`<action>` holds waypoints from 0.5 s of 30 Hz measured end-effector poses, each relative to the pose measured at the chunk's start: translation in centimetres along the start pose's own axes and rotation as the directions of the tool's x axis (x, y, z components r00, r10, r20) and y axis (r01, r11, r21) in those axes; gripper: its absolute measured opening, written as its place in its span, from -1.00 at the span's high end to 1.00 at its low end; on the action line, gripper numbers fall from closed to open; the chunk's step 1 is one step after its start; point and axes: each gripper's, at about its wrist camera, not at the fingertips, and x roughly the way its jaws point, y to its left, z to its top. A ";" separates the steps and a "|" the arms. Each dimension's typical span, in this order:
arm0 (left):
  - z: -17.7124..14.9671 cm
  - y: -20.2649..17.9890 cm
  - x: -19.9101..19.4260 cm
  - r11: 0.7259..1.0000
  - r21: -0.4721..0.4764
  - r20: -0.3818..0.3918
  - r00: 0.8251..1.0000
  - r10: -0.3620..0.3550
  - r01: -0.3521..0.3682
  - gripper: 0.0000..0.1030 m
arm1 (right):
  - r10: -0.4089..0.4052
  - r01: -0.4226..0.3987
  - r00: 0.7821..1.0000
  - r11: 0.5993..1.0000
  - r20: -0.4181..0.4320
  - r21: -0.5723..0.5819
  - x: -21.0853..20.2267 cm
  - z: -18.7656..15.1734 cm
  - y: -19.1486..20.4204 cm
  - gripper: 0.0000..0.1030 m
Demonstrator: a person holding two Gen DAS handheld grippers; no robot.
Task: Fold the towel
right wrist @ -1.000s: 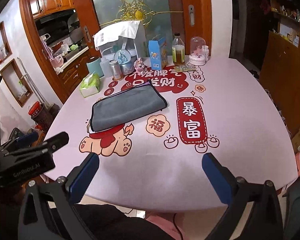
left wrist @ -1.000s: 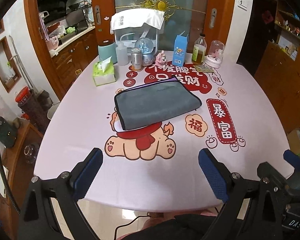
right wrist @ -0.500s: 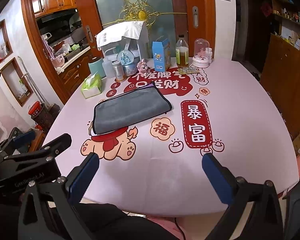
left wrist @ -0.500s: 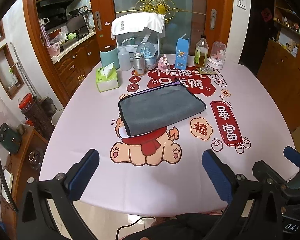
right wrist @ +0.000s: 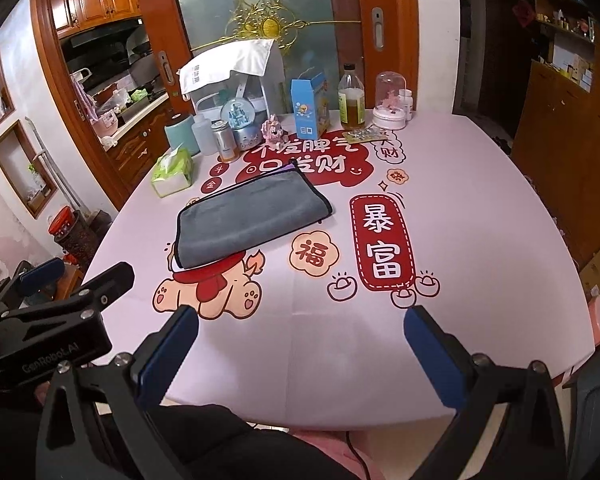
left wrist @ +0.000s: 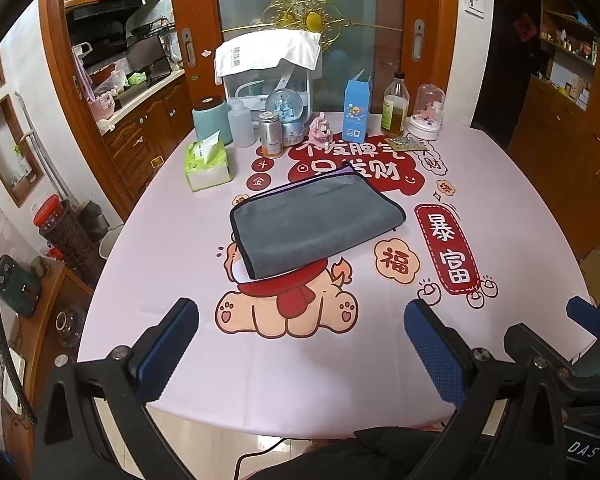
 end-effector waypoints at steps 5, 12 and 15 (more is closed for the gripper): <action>0.1 -0.3 0.0 1.000 0.004 -0.002 1.000 0.000 0.000 -0.99 | 0.004 -0.004 1.000 1.000 -0.003 0.009 0.0 -0.1 -0.4 -1.00; 0.2 -0.7 0.2 1.000 0.016 -0.008 1.000 0.001 -0.001 -0.99 | 0.003 -0.003 1.000 1.000 -0.012 0.022 0.3 -0.2 -0.8 -1.00; 0.2 -0.8 0.2 1.000 0.017 -0.008 1.000 0.001 -0.001 -0.99 | 0.004 -0.004 1.000 1.000 -0.015 0.020 0.4 -0.3 -0.8 -1.00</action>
